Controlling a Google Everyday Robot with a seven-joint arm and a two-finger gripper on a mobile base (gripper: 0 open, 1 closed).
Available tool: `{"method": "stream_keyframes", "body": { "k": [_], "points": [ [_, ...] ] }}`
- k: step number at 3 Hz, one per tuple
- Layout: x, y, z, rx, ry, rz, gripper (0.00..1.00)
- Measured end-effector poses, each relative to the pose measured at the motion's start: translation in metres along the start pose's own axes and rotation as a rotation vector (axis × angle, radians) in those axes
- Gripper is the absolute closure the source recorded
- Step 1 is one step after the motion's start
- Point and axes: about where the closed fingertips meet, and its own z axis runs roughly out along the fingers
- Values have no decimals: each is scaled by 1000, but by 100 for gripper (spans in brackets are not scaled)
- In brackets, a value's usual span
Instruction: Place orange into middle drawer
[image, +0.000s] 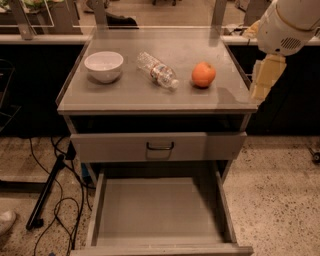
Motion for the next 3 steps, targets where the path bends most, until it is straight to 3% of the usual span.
{"method": "stream_keyframes", "body": {
  "k": [1, 3],
  "points": [
    [-12, -31, 44, -15, -25, -26, 0],
    [-18, -34, 51, -16, -41, -19, 0]
  ]
}}
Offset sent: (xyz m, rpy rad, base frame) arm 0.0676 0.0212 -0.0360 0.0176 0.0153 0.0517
